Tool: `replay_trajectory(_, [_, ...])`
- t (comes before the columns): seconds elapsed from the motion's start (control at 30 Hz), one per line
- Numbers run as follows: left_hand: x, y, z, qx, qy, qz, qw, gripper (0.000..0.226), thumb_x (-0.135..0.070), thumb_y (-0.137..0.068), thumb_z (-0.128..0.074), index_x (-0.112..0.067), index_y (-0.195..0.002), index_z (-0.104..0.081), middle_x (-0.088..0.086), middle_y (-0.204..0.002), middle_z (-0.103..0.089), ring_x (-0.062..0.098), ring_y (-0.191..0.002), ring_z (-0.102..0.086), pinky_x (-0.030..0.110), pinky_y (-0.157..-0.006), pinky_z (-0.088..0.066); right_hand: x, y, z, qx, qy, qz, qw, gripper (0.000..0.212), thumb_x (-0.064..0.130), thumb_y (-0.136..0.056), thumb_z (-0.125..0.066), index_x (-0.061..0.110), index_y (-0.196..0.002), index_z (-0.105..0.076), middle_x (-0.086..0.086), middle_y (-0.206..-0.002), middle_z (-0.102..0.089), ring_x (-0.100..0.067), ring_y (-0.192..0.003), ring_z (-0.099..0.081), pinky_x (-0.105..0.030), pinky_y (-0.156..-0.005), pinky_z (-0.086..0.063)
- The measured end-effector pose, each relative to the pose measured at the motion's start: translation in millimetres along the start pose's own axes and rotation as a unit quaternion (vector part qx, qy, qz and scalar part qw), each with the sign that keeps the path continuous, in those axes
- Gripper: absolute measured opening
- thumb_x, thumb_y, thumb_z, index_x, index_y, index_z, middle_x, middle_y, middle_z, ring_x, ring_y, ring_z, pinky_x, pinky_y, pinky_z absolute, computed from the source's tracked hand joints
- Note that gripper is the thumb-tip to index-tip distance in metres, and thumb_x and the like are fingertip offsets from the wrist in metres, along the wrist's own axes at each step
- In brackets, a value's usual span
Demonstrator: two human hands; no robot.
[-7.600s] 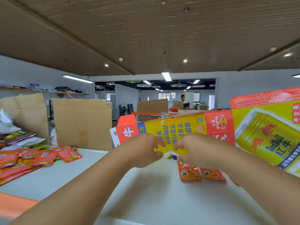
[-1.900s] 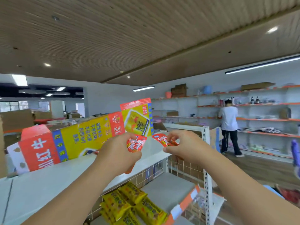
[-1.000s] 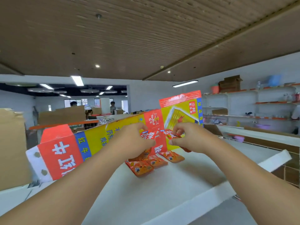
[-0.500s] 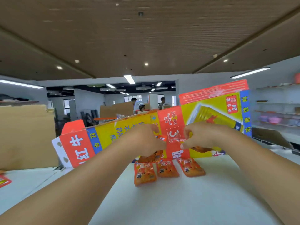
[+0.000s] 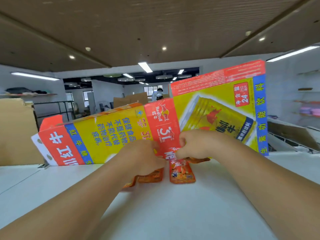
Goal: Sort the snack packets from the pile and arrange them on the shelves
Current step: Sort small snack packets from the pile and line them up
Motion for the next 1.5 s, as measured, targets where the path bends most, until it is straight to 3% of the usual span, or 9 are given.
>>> replay_trajectory(0.13, [1, 5, -13, 0.009, -0.017, -0.008, 1.0, 0.047, -0.059, -0.081, -0.057, -0.053, -0.128, -0.059, -0.015, -0.121, -0.067, 0.014, -0.112, -0.061, 0.029, -0.089, -0.052, -5, -3, -10, -0.006, -0.024, -0.003, 1.0, 0.031, 0.052, -0.082, -0.07, 0.028, -0.098, -0.058, 0.003, -0.098, -0.065, -0.018, -0.089, -0.062, -0.03, -0.071, -0.05])
replay_trajectory(0.23, [1, 6, -17, 0.003, -0.048, -0.022, 0.999, 0.047, -0.058, -0.082, -0.055, -0.05, -0.128, -0.058, -0.012, -0.119, -0.068, 0.014, -0.108, -0.062, 0.027, -0.085, -0.052, -6, 0, -12, 0.003, -0.025, -0.013, 1.0, 0.033, 0.049, -0.085, -0.069, 0.028, -0.079, -0.044, 0.007, -0.082, -0.054, -0.018, -0.083, -0.055, -0.027, -0.057, -0.037])
replay_trajectory(0.43, [-2, 7, -22, -0.009, -0.086, -0.033, 0.996, 0.049, -0.061, -0.087, -0.051, -0.045, -0.133, -0.057, -0.011, -0.124, -0.067, 0.016, -0.114, -0.062, 0.029, -0.088, -0.051, -4, 0, -15, 0.011, -0.006, -0.022, 1.0, 0.041, 0.051, -0.087, -0.066, 0.028, -0.076, -0.034, 0.009, -0.079, -0.043, -0.019, -0.084, -0.05, -0.027, -0.055, -0.032])
replay_trajectory(0.67, [-2, 7, -22, -0.025, -0.108, -0.03, 0.993, 0.044, -0.065, -0.094, -0.044, -0.043, -0.13, -0.057, -0.01, -0.123, -0.066, 0.016, -0.114, -0.061, 0.028, -0.083, -0.046, 0, 0, -20, 0.024, 0.015, -0.023, 0.999, 0.041, 0.056, -0.086, -0.066, 0.024, -0.101, -0.044, 0.005, -0.091, -0.05, -0.02, -0.091, -0.053, -0.029, -0.063, -0.039])
replay_trajectory(0.87, [0, 4, -29, -0.016, -0.127, -0.03, 0.991, 0.046, -0.063, -0.097, -0.038, -0.038, -0.13, -0.059, -0.008, -0.12, -0.068, 0.018, -0.111, -0.063, 0.031, -0.087, -0.052, 6, -2, -30, 0.03, 0.041, -0.033, 0.998, 0.043, 0.057, -0.085, -0.063, 0.024, -0.104, -0.044, 0.001, -0.1, -0.051, -0.023, -0.093, -0.053, -0.032, -0.07, -0.042])
replay_trajectory(1.03, [1, 2, -28, -0.025, -0.138, -0.037, 0.989, 0.05, -0.066, -0.096, -0.038, -0.035, -0.129, -0.06, -0.006, -0.119, -0.067, 0.019, -0.11, -0.062, 0.032, -0.087, -0.053, 7, -2, -34, 0.023, 0.044, -0.044, 0.998, 0.051, 0.06, -0.084, -0.062, 0.023, -0.119, -0.051, 0.0, -0.113, -0.058, -0.024, -0.103, -0.057, -0.035, -0.087, -0.052])
replay_trajectory(1.2, [4, 1, -23, -0.027, -0.122, -0.048, 0.991, 0.041, -0.057, -0.097, -0.042, -0.037, -0.128, -0.06, -0.007, -0.121, -0.067, 0.02, -0.111, -0.062, 0.032, -0.087, -0.052, 12, 1, -39, 0.015, 0.049, -0.045, 0.998, 0.046, 0.058, -0.087, -0.061, 0.023, -0.115, -0.052, 0.002, -0.102, -0.053, -0.021, -0.094, -0.053, -0.03, -0.073, -0.042])
replay_trajectory(1.33, [9, 2, -16, 0.017, -0.089, -0.069, 0.993, 0.034, -0.049, -0.099, -0.045, -0.041, -0.128, -0.06, -0.008, -0.124, -0.066, 0.019, -0.115, -0.06, 0.03, -0.088, -0.05, 15, 2, -42, -0.003, 0.038, -0.055, 0.998, 0.05, 0.06, -0.085, -0.061, 0.027, -0.122, -0.054, 0.003, -0.118, -0.06, -0.02, -0.096, -0.054, -0.029, -0.076, -0.043])
replay_trajectory(1.5, [20, -1, -15, 0.087, -0.065, -0.081, 0.991, 0.033, -0.047, -0.092, -0.05, -0.037, -0.118, -0.069, -0.009, -0.115, -0.069, 0.018, -0.106, -0.063, 0.035, -0.09, -0.055, 19, 1, -46, -0.009, 0.037, -0.055, 0.998, 0.052, 0.061, -0.085, -0.056, 0.024, -0.122, -0.053, -0.001, -0.117, -0.06, -0.022, -0.098, -0.055, -0.03, -0.076, -0.044])
Point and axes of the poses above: each hand's wrist, its own y-axis away from the middle knuckle, its own z-axis out of the back of the hand, x = y × z, the point moved 2 cm from there along -y, towards the middle knuckle
